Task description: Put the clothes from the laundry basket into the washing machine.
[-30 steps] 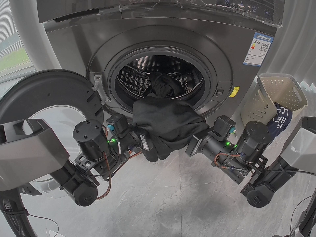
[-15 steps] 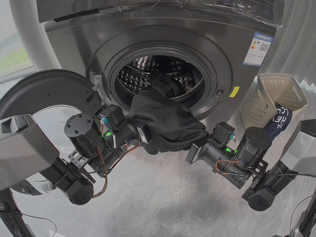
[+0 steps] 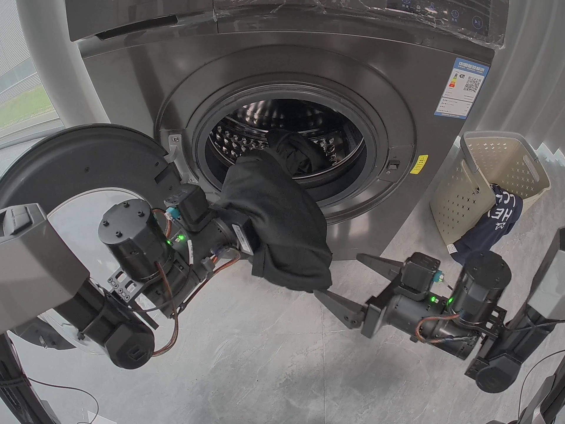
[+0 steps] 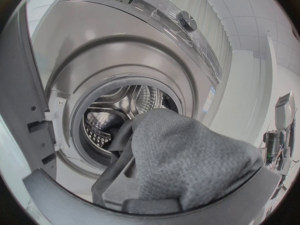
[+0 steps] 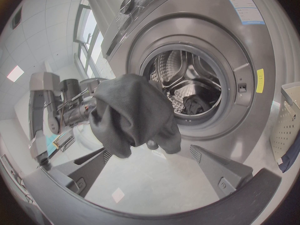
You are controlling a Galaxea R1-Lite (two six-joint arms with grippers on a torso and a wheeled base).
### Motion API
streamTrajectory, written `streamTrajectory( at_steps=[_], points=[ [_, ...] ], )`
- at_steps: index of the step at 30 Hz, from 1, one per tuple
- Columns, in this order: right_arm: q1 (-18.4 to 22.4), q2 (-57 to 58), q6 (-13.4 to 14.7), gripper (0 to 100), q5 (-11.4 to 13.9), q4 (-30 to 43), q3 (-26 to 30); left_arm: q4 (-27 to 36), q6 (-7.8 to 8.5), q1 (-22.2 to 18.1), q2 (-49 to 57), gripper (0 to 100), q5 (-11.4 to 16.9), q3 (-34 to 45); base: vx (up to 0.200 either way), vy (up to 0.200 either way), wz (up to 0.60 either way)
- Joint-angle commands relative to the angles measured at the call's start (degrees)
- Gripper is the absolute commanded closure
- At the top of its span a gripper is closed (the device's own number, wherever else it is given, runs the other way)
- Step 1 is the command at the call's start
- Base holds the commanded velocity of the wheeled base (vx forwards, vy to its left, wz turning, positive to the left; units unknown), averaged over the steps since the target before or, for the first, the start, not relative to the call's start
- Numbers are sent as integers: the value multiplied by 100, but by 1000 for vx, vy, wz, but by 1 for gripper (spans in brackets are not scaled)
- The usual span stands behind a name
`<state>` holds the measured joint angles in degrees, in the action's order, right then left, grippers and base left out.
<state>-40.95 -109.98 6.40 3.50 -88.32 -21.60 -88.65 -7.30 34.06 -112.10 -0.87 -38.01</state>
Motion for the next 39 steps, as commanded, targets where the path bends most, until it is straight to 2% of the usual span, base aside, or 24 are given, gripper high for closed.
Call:
streamTrajectory(
  at_steps=[1, 6, 10, 13, 17, 22, 26, 32, 39],
  points=[
    [69, 592, -104, 0, 292, -10, 991, -12, 1, 48, 611, 100, 122, 874, 0, 0, 0],
    [78, 671, -148, 0, 432, -10, 1431, -12, 10, 13, 927, 100, 139, 1296, 0, 0, 0],
    [166, 627, -157, 0, 424, -10, 1536, -12, -26, 48, 1112, 100, 500, 1472, 0, 0, 0],
    [236, 575, -139, 0, 362, -10, 1457, -12, 36, 48, 1085, 100, 500, 1569, 0, 0, 0],
    [500, 601, -113, 0, 63, -10, 1352, -12, 1, -5, 1279, 100, 544, 1815, 0, 0, 0],
    [843, 460, -25, 0, -42, -19, 1141, -3, 1, 22, 1270, 100, 561, 1832, 0, 0, 0],
    [1124, 416, -25, 0, -315, -10, 938, -3, 45, 48, 1147, 100, 561, 1885, 0, 0, 0],
    [1186, 434, -51, 0, -332, -19, 886, -3, 1, 57, 1059, 100, 579, 1832, 0, 0, 0],
    [1107, 416, -34, 0, -341, -19, 930, -12, 71, 127, 883, 100, 552, 1885, 171, 0, 0]
  ],
)
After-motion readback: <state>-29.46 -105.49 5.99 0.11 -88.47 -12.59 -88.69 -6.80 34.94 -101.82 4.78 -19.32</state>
